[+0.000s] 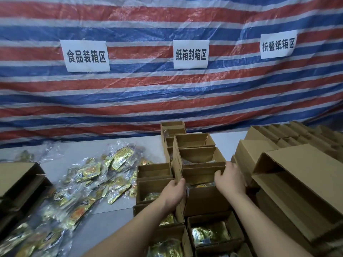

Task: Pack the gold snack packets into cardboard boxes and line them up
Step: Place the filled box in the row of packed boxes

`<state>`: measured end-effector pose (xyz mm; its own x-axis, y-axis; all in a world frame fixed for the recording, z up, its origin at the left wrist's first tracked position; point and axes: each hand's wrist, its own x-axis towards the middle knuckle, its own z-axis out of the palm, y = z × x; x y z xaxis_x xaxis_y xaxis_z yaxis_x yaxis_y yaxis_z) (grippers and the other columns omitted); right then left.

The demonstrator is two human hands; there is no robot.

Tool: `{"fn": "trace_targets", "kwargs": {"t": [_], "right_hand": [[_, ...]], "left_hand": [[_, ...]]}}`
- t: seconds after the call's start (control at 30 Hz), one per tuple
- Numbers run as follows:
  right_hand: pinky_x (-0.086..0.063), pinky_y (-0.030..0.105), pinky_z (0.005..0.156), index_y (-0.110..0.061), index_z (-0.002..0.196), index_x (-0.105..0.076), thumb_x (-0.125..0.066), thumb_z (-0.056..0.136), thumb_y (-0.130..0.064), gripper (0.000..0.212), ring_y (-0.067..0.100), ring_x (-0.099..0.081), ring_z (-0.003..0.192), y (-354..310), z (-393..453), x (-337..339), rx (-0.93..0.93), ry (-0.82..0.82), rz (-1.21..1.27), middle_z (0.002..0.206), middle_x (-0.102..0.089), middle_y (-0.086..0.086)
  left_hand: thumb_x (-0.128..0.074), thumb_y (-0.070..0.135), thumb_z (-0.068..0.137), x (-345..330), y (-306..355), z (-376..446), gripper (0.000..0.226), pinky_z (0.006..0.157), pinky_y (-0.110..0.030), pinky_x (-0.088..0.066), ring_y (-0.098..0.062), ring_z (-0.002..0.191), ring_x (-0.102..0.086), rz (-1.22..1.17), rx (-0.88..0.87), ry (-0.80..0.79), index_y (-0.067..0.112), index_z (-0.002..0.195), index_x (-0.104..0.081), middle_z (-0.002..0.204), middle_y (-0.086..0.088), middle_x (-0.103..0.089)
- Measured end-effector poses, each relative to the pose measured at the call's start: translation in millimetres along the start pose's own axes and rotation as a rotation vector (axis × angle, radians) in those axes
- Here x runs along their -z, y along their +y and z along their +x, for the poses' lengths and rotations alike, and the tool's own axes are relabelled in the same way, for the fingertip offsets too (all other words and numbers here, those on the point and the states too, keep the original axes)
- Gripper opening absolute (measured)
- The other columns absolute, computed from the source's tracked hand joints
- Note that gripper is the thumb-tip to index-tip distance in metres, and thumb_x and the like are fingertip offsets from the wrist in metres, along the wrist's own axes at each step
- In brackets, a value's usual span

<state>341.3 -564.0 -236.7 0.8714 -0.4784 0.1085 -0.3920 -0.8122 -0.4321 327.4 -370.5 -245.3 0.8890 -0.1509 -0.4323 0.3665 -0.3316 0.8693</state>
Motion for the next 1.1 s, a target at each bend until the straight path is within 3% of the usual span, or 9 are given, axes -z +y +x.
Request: {"fn": "trace_targets", "kwargs": {"t": [0.07,0.13,0.27,0.37,0.5,0.6,0.7,0.97,1.1], "right_hand": [[-0.048,0.036,0.097,-0.015,0.138,-0.050,-0.052,0.098,-0.031,0.043,0.022,-0.051,0.126,-13.2,-16.2,1.8,0.077,0.049,0.111,0.139,-0.050,0.004],[-0.047,0.024,0.086,-0.020,0.130,-0.056,-0.052,0.098,-0.028,0.033,0.011,-0.053,0.114,-27.0,-37.9,1.2,0.178,0.015,0.284,0.127,-0.053,-0.006],[-0.045,0.012,0.066,-0.041,0.096,-0.057,-0.055,0.098,-0.026,0.016,-0.001,-0.059,0.087,-57.8,-104.2,-12.3,0.316,-0.199,0.490,0.100,-0.061,-0.018],[-0.044,0.009,0.060,-0.036,0.079,-0.061,-0.058,0.096,-0.024,0.021,-0.005,-0.060,0.078,-79.3,-154.4,-38.0,0.336,-0.320,0.530,0.085,-0.064,-0.015],[-0.047,0.010,0.065,-0.034,0.079,-0.066,-0.063,0.093,-0.020,0.020,-0.003,-0.063,0.075,-96.6,-209.8,-82.3,0.358,-0.559,0.541,0.078,-0.069,-0.009],[-0.054,0.026,0.075,-0.032,0.082,-0.064,-0.062,0.092,-0.013,0.021,0.017,-0.068,0.079,-105.6,-238.9,-105.4,0.321,-0.697,0.546,0.081,-0.069,-0.001],[-0.056,0.038,0.082,-0.030,0.084,-0.062,-0.059,0.093,-0.011,0.021,0.025,-0.067,0.083,-119.1,-253.5,-113.1,0.262,-0.736,0.592,0.086,-0.068,0.003],[-0.054,0.031,0.073,-0.029,0.078,-0.062,-0.057,0.094,-0.022,0.018,0.016,-0.067,0.072,-134.3,-274.6,-107.5,0.197,-0.700,0.572,0.076,-0.067,-0.004],[-0.049,0.023,0.059,-0.020,0.068,-0.061,-0.056,0.094,-0.016,0.027,0.003,-0.057,0.050,-131.6,-297.0,-116.3,0.154,-0.676,0.543,0.065,-0.064,-0.004]], "left_hand": [[-0.037,0.048,0.101,16.7,-8.1,-19.8,0.052,0.089,-0.031,-0.052,-0.017,0.114,-0.057,0.005,-0.063,0.019,0.018,0.143,-0.041,0.129,-0.001,-0.057],[-0.040,0.045,0.101,36.2,-23.8,-45.1,0.038,0.069,-0.020,-0.053,-0.007,0.094,-0.062,-0.004,-0.093,0.055,0.023,0.130,-0.052,0.109,0.006,-0.062],[-0.043,0.041,0.100,75.4,-71.2,-97.4,0.022,0.086,-0.030,-0.053,-0.008,0.095,-0.063,-0.068,-0.047,0.186,0.028,0.103,-0.062,0.100,0.008,-0.067],[-0.047,0.033,0.100,98.5,-106.1,-134.9,0.019,0.076,-0.026,-0.051,-0.010,0.082,-0.065,-0.088,0.017,0.350,0.025,0.092,-0.062,0.095,0.003,-0.069],[-0.053,0.018,0.097,123.0,-149.7,-179.5,0.015,0.054,-0.010,-0.043,-0.013,0.066,-0.062,-0.139,0.047,0.518,0.013,0.089,-0.066,0.086,-0.003,-0.070],[-0.054,0.017,0.097,142.8,-177.6,-205.2,0.016,0.055,-0.012,-0.044,-0.012,0.064,-0.062,-0.104,0.091,0.550,0.012,0.088,-0.067,0.086,-0.002,-0.071],[-0.052,0.018,0.098,160.8,-195.9,-217.1,0.020,0.059,-0.019,-0.044,-0.014,0.066,-0.063,-0.099,0.108,0.551,0.011,0.087,-0.067,0.087,-0.004,-0.071],[-0.050,0.022,0.100,204.1,-206.7,-221.4,0.022,0.080,-0.033,-0.053,-0.013,0.080,-0.066,0.050,-0.020,0.508,0.017,0.088,-0.067,0.087,0.001,-0.070],[-0.048,0.025,0.098,235.1,-220.7,-232.9,0.030,0.066,-0.026,-0.044,-0.007,0.067,-0.056,0.267,-0.107,0.515,0.016,0.071,-0.057,0.068,0.004,-0.061]]}}
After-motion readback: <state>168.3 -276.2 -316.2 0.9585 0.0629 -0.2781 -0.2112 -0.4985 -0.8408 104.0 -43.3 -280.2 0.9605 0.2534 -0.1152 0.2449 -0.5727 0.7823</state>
